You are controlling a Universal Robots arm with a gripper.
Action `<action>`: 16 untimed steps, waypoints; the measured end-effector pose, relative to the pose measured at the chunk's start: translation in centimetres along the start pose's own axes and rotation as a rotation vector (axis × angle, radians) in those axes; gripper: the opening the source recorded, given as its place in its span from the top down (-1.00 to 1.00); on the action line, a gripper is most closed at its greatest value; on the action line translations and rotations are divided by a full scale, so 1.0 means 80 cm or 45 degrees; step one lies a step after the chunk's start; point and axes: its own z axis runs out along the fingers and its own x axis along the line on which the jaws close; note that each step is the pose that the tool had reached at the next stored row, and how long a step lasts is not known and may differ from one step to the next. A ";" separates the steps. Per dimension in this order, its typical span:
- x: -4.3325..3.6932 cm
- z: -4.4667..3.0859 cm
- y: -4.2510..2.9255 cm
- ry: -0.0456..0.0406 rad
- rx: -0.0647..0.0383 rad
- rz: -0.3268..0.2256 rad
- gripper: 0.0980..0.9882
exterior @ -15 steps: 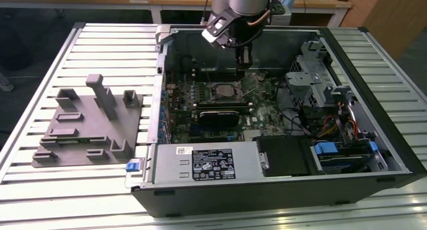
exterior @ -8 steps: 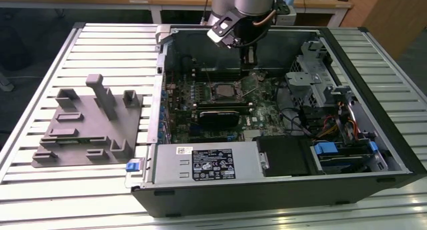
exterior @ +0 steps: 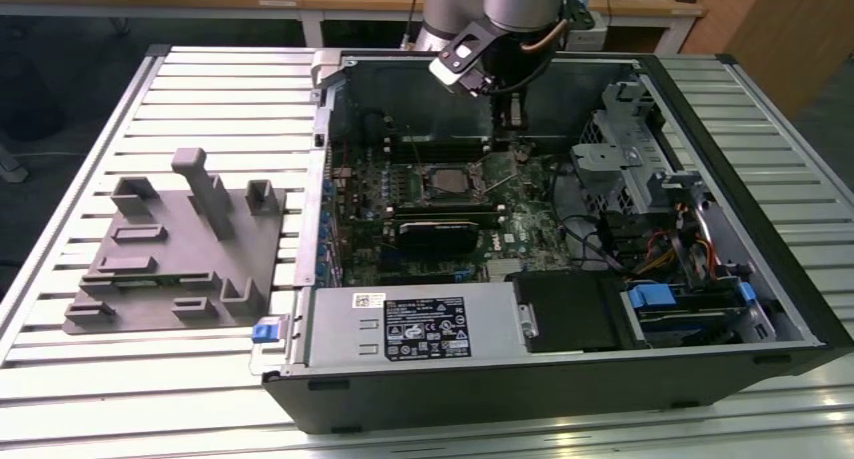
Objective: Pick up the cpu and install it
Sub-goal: 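Close the cpu cover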
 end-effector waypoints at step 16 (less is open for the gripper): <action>0.002 0.0025 0.0406 0.000 0.000 0.000 0.98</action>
